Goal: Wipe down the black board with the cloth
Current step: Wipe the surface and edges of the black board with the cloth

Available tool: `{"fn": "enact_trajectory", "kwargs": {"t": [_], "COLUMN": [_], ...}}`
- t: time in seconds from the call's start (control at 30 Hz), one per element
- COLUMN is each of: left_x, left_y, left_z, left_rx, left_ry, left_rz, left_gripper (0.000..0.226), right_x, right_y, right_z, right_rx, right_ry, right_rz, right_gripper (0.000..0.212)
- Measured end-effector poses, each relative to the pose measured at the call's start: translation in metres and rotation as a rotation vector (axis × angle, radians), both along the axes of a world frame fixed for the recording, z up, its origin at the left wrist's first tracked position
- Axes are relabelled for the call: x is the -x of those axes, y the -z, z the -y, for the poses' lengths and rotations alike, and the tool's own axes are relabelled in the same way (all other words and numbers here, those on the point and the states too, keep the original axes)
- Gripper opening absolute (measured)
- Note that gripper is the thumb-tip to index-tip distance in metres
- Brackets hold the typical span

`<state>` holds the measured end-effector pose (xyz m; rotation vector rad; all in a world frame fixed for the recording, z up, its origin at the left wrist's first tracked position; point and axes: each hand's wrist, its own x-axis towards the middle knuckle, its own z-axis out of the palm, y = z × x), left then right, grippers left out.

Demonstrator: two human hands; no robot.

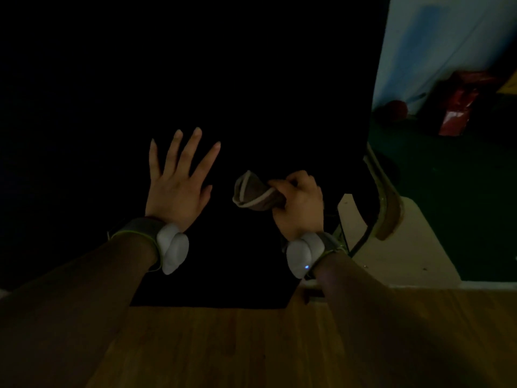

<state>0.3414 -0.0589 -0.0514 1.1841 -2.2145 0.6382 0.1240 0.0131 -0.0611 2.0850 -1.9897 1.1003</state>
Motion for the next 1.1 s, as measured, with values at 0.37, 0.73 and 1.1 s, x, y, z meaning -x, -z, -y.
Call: {"fn": "enact_trajectory", "kwargs": {"t": [0.37,0.73,1.1], "left_x": [0.021,0.035,0.039], "left_y": [-0.093,-0.177,-0.231], "left_z": [-0.018,-0.019,-0.009], "left_rx": [0.065,0.107,0.129], "left_ry": [0.010,-0.006,-0.035], "left_rz": [-0.197,-0.221,-0.223], "left_gripper": [0.064,0.080,0.084], "right_x": [0.006,0.023,0.025], "right_y": [-0.109,-0.204,-0.266], "right_z": [-0.022,-0.029,-0.021], "right_rx": [0.329,0.505,0.608], "right_ry": [-0.066,-0.014,0.067], "right_rz": [0.074,0.073,-0.019], "right_gripper": [0.044,0.050,0.050]}}
